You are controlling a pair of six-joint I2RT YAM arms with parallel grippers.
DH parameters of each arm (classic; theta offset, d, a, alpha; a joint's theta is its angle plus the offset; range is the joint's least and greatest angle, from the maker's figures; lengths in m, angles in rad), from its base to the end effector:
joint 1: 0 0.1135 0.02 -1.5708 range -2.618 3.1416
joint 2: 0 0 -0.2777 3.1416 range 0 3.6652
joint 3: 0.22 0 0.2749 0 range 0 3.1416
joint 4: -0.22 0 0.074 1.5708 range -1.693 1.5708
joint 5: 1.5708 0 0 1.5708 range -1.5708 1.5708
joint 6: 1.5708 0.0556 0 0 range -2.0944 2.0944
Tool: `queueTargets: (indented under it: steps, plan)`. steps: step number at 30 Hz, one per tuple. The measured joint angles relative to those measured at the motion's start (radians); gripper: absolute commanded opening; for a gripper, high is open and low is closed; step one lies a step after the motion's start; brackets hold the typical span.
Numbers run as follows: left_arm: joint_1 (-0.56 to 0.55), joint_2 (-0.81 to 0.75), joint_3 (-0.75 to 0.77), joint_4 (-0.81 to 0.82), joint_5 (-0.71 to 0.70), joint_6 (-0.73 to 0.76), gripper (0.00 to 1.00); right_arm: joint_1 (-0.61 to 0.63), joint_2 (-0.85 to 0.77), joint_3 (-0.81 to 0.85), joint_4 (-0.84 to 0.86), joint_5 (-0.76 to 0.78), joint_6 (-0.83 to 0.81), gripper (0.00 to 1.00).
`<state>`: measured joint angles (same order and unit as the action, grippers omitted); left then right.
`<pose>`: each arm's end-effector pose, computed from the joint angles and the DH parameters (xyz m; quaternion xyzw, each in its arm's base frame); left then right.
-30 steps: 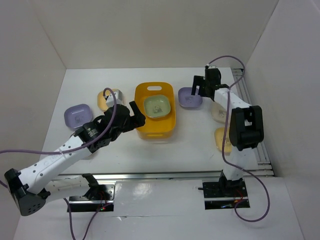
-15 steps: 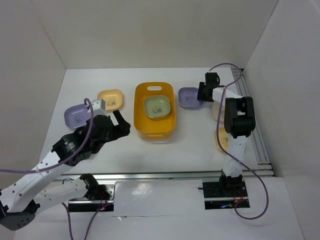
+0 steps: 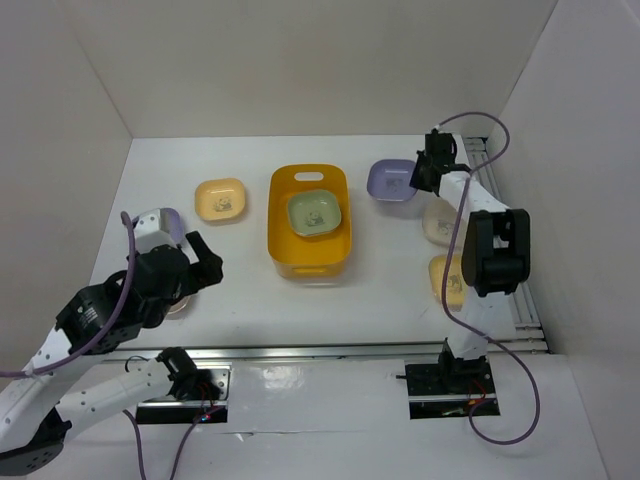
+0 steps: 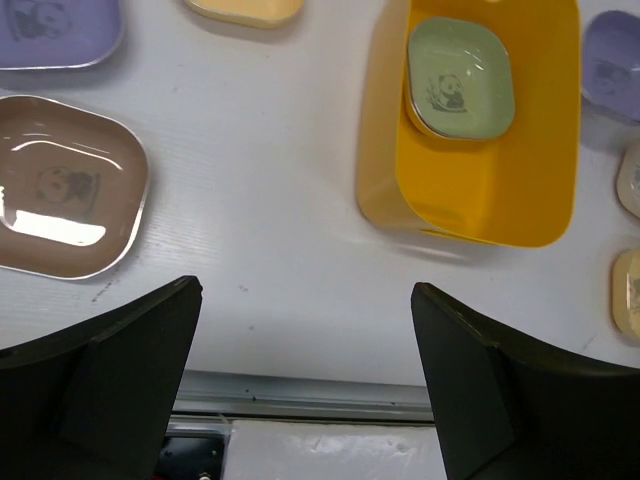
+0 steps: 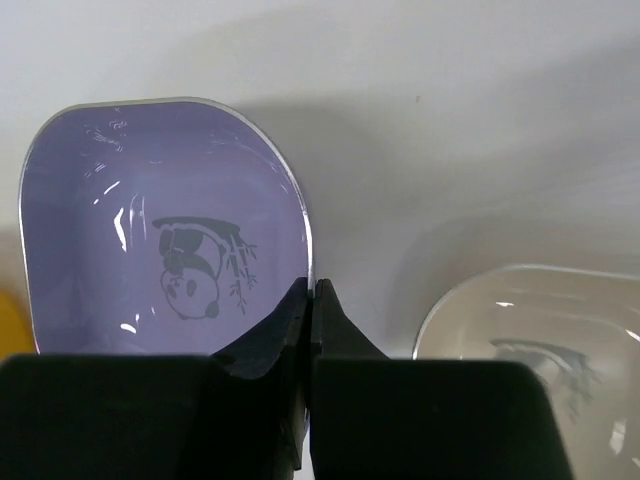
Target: Place the plates into the plastic bin on the countertop
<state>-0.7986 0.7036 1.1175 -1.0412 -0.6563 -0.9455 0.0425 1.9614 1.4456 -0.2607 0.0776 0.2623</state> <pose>0.1117 -0.0661 0.3867 -0.2079 0.8302 -0.1447 0.4965 0.4808 0.0161 0.1994 0.1160 0.9143 0.0233 0.3875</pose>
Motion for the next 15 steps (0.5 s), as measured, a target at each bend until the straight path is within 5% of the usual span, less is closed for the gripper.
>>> queueTargets:
  steps: [9, 15]
  plan:
    - [-0.001, -0.055, -0.04, -0.111, -0.086, -0.044, 0.99, 0.216, -0.394, 0.041, -0.008, 0.156, 0.002, 0.0]
    - [-0.001, -0.133, -0.051, -0.118, -0.105, -0.054, 0.99, 0.392, -0.401, 0.072, -0.01, 0.159, -0.002, 0.0]
